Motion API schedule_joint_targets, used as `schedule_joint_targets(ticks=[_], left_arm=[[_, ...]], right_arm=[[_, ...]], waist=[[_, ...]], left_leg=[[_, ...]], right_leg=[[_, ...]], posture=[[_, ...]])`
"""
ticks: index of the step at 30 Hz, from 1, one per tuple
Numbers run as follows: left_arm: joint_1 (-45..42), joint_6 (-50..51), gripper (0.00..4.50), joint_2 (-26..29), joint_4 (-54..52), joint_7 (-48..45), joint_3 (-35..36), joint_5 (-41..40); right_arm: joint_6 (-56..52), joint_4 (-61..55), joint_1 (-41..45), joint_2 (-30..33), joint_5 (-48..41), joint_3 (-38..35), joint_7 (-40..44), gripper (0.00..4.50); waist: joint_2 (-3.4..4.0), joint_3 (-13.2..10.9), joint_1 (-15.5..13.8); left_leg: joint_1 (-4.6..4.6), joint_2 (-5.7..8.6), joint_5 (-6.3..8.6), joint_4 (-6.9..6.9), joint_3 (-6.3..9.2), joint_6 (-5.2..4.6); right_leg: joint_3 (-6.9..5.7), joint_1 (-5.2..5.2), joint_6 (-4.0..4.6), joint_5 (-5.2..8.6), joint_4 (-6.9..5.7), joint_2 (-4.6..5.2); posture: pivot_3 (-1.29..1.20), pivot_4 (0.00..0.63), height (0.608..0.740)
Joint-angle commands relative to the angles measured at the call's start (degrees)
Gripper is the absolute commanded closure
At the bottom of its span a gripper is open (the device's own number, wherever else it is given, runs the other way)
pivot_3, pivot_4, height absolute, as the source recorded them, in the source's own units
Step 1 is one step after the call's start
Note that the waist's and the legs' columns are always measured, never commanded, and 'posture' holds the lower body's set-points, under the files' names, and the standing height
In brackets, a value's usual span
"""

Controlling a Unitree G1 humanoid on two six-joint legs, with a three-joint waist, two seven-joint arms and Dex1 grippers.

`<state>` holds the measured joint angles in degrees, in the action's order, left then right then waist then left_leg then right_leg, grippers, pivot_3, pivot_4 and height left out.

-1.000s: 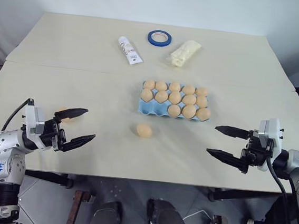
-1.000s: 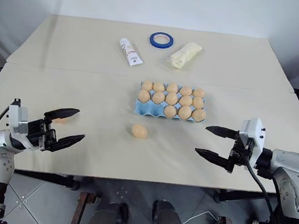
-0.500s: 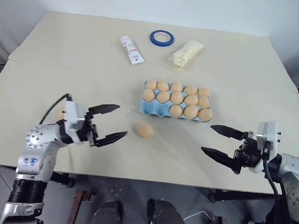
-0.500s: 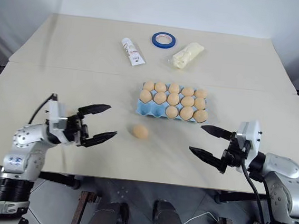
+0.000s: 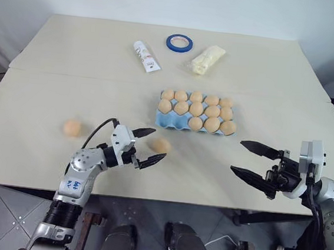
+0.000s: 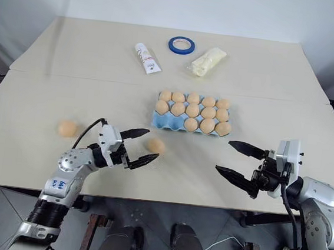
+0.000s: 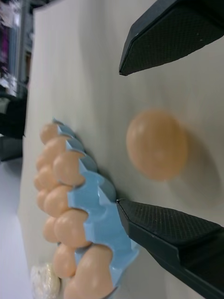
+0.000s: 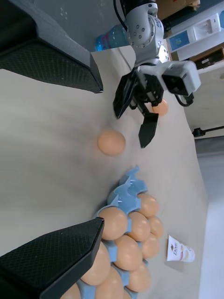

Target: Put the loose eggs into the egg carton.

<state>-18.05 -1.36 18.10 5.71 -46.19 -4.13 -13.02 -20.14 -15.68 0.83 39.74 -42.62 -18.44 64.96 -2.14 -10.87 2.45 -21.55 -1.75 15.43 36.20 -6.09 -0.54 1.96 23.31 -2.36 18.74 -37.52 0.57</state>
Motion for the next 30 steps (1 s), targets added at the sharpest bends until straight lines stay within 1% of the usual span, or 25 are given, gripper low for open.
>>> schedule_joint_targets(ticks=[1, 6, 10, 13, 14, 15, 17, 19, 21, 22, 24, 27, 30], left_arm=[[-1.96, -1.52, 0.00, -1.42, 2.46, 2.74, -1.41, 2.70], [-3.73, -2.44, 0.00, -2.96, 5.86, 3.55, -3.55, 4.92], [-4.79, -0.77, 0.00, -3.31, 7.01, 4.81, -4.70, 6.78], [-5.91, 2.43, 0.00, -3.38, 7.83, 6.40, -5.37, 8.50], [-6.13, 2.53, 0.00, -3.40, 7.75, 5.73, -5.75, 8.34], [-6.23, 2.41, 0.38, -3.41, 7.63, 5.12, -5.99, 8.09], [-6.20, 3.21, 0.85, -3.25, 6.78, 4.20, -6.52, 7.75], [-6.12, 3.92, 1.50, -3.17, 6.14, 3.97, -6.63, 7.65], [-6.08, 4.71, 2.01, -3.17, 5.15, 3.94, -6.41, 7.26], [-6.10, 5.22, 2.09, -3.17, 4.24, 3.98, -6.20, 6.94], [-6.42, 6.79, 2.11, -3.60, 2.40, 4.54, -5.29, 5.93], [-7.73, 8.36, 2.11, -5.51, 0.20, 6.04, -2.90, 3.07], [-9.68, 11.31, 2.12, -7.32, -1.83, 6.56, -0.84, -0.65]], right_arm=[[1.13, -1.95, -0.28, -0.50, -0.28, -1.01, -1.15, 0.05], [1.46, -2.14, -1.09, -0.25, -0.06, -1.20, -1.94, 0.05], [1.68, -2.30, -1.45, -0.27, -0.06, -1.42, -2.65, 0.05], [2.16, -2.26, -1.99, -0.41, -0.40, -1.80, -2.42, 0.05], [2.61, -2.00, -2.41, -0.65, -0.71, -2.09, -1.99, 0.05], [2.98, -1.82, -2.72, -0.80, -0.93, -2.24, -1.74, 0.00], [4.27, -0.88, -3.17, -1.70, -1.45, -2.54, -1.02, 0.00], [5.13, -0.08, -3.44, -2.37, -1.37, -2.55, -0.65, 0.00], [6.00, 0.62, -4.16, -2.52, -0.50, -2.22, 0.06, 0.00], [6.44, 0.92, -4.48, -2.60, -0.21, -2.07, 0.39, 0.00], [7.52, 1.63, -4.39, -3.30, -0.22, -2.21, 0.11, 0.00], [9.19, 2.61, -3.91, -4.97, -1.74, -2.83, 0.59, 0.00], [10.06, 2.98, -4.66, -5.55, -0.74, -2.23, 1.19, 0.00]], waist=[[0.00, 0.00, -0.16], [0.00, 0.00, -0.59], [0.00, 0.00, -0.82], [0.00, 0.00, -0.82], [0.00, 0.00, -0.82], [0.00, 0.00, -0.83], [0.00, 0.00, -0.83], [0.01, 0.01, -0.82], [0.01, 0.01, -0.84], [0.01, 0.00, -0.83], [0.01, 0.01, -0.80], [0.01, 0.00, -0.85], [0.01, 0.00, -0.85]], left_leg=[[0.00, 0.00, 0.00, -0.01, 0.00, 0.00], [0.00, -0.01, 0.01, -0.02, 0.00, 0.01], [-0.02, 0.00, 0.01, 0.01, -0.01, 0.00], [-0.01, 0.00, 0.00, 0.02, -0.01, 0.00], [-0.01, 0.00, 0.00, 0.01, -0.01, 0.00], [-0.01, 0.00, 0.00, 0.00, 0.00, 0.00], [-0.01, 0.00, 0.01, -0.01, -0.01, 0.00], [-0.01, 0.00, 0.01, -0.01, -0.01, 0.00], [-0.01, 0.00, 0.01, 0.01, 0.00, 0.00], [-0.01, 0.00, 0.01, 0.02, -0.01, 0.00], [-0.01, 0.00, 0.00, 0.02, -0.01, 0.00], [-0.01, 0.00, 0.00, 0.02, 0.00, 0.00], [-0.01, 0.00, 0.00, 0.03, 0.00, 0.00]], right_leg=[[0.01, 0.00, 0.00, 0.00, 0.01, 0.00], [0.01, 0.02, -0.01, 0.00, 0.00, -0.01], [0.01, 0.02, -0.01, -0.01, 0.00, 0.00], [0.02, 0.01, -0.03, -0.02, 0.00, 0.00], [0.02, 0.01, -0.03, -0.02, 0.00, -0.01], [0.01, 0.01, -0.03, -0.02, 0.00, -0.01], [0.01, 0.01, -0.03, -0.02, 0.00, -0.01], [0.01, 0.01, -0.03, -0.02, 0.01, -0.01], [0.01, 0.00, -0.03, -0.01, 0.00, -0.01], [0.01, 0.00, -0.03, -0.02, 0.00, 0.00], [0.01, 0.00, -0.03, -0.02, -0.01, 0.00], [0.00, 0.01, -0.03, -0.02, -0.03, -0.01], [0.00, 0.01, -0.03, -0.02, -0.03, -0.01]], posture=[[0.00, 0.150, 0.740], [0.00, 0.150, 0.740], [0.00, 0.150, 0.740], [0.00, 0.150, 0.740], [0.00, 0.150, 0.740], [0.00, 0.150, 0.740], [0.00, 0.150, 0.740], [0.00, 0.150, 0.740], [0.00, 0.150, 0.740], [0.00, 0.150, 0.740], [0.00, 0.150, 0.740], [0.00, 0.150, 0.740], [0.00, 0.150, 0.740]])
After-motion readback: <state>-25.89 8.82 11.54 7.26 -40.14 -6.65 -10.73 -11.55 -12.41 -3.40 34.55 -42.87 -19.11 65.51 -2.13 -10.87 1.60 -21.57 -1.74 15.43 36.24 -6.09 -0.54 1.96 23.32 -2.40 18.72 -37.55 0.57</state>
